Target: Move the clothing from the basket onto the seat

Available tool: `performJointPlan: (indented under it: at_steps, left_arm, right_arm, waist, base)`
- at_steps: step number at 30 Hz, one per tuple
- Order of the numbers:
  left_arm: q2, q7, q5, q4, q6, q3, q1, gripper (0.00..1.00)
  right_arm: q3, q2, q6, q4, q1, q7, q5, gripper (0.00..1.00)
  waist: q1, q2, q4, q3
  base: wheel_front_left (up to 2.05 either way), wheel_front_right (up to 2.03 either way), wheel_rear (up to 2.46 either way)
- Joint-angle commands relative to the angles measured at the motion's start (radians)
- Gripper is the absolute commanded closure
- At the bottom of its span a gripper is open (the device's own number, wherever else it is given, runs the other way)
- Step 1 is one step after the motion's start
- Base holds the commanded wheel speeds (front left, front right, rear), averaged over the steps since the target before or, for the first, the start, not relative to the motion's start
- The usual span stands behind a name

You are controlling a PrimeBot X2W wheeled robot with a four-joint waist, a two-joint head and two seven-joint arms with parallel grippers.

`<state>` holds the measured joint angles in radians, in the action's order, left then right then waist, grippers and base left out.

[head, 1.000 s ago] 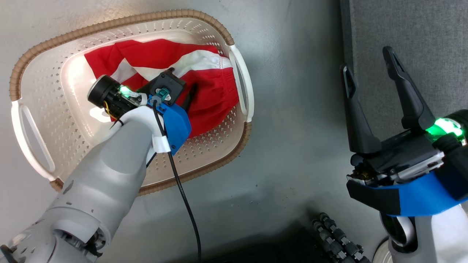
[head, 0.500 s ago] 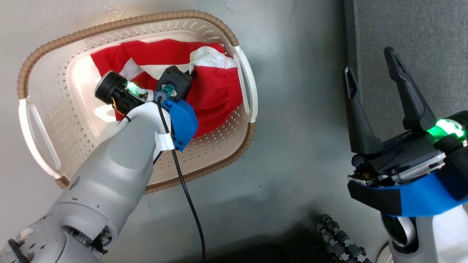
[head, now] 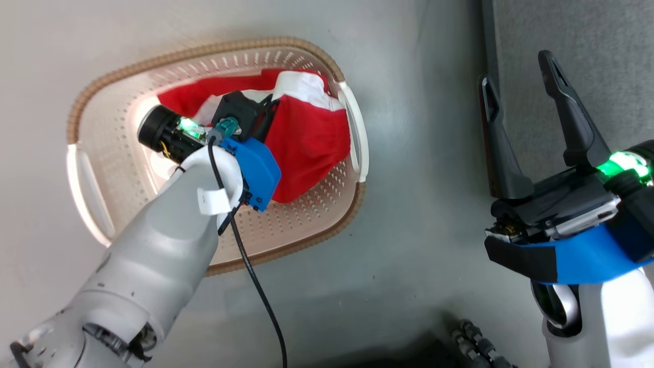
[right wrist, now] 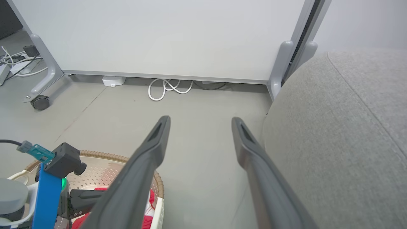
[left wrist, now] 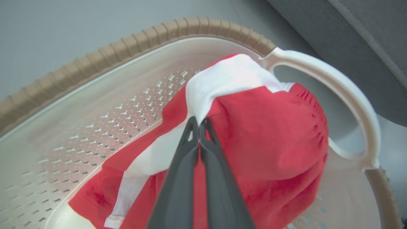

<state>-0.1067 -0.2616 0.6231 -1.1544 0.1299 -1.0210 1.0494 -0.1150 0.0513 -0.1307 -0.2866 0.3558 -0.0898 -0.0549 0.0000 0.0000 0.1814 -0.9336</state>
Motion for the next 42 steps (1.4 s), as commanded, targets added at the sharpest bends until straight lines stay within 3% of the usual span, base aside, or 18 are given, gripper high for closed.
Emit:
performJointPlan:
  at_steps: [1, 19, 29, 42]
  left_arm:
    - [-0.009, -0.004, -0.002, 0.016, 0.001, 0.009, -0.024, 1.00]
    - [-0.016, -0.005, -0.082, 0.301, 0.001, 0.165, -0.319, 1.00]
    - [0.005, -0.005, -0.105, 0.422, 0.001, 0.149, -0.399, 1.00]
    - [0.021, -0.005, -0.066, 0.480, 0.001, 0.079, -0.337, 1.00]
  right_arm:
    - [0.004, -0.002, 0.000, 0.007, 0.011, -0.005, -0.001, 0.00]
    - [0.011, -0.001, 0.000, 0.142, -0.046, 0.016, -0.015, 0.00]
    - [0.018, 0.006, 0.000, 0.218, -0.121, 0.041, -0.032, 0.00]
    - [0.031, 0.002, 0.000, 0.279, -0.219, 0.059, -0.063, 0.00]
  waist:
    - [0.0000, 0.0000, -0.017, 0.046]
    - [0.0000, 0.0000, -0.095, 0.439]
    - [0.0000, 0.0000, -0.159, 0.671]
    - [0.0000, 0.0000, -0.231, 0.849]
  base:
    - [0.00, 0.00, 0.00]
    - [0.00, 0.00, 0.00]
    - [0.00, 0.00, 0.00]
    - [0.00, 0.00, 0.00]
